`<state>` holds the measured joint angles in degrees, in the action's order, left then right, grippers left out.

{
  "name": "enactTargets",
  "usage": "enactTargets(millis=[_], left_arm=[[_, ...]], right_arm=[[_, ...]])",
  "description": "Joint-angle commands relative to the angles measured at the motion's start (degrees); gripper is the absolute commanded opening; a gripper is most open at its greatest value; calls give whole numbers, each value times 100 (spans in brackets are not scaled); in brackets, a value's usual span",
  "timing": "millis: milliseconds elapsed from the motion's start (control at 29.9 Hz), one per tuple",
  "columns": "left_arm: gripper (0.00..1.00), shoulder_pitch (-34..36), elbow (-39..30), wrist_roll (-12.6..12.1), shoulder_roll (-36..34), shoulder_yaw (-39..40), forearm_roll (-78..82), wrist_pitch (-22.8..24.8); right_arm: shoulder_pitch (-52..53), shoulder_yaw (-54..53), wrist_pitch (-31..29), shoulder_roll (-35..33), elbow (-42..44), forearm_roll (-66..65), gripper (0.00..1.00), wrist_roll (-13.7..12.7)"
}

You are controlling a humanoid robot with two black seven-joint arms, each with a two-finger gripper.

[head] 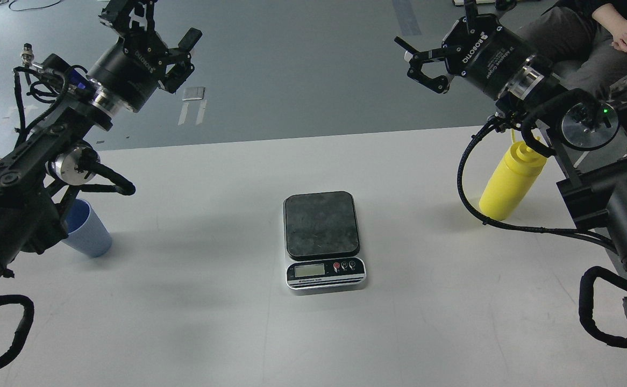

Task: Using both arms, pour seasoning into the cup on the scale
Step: 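Lower the left gripper to the blue cup and grasp it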

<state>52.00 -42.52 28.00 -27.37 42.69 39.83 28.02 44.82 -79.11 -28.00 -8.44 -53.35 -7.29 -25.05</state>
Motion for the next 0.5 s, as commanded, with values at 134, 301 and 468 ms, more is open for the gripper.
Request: enactTargets(millis=[134, 301, 468], left_arm=[[98, -154, -1370, 0, -952, -225, 1867, -259], [98, -470, -2426, 0, -1682, -586, 3501, -1481], [98, -559, -2481, 0, -2236, -683, 4349, -1712]], right_arm=[[0, 0, 0, 9, 0, 0, 100, -9], [0, 0, 0, 9, 0, 0, 100, -9], [0, 0, 0, 0, -8, 0, 100, -9]])
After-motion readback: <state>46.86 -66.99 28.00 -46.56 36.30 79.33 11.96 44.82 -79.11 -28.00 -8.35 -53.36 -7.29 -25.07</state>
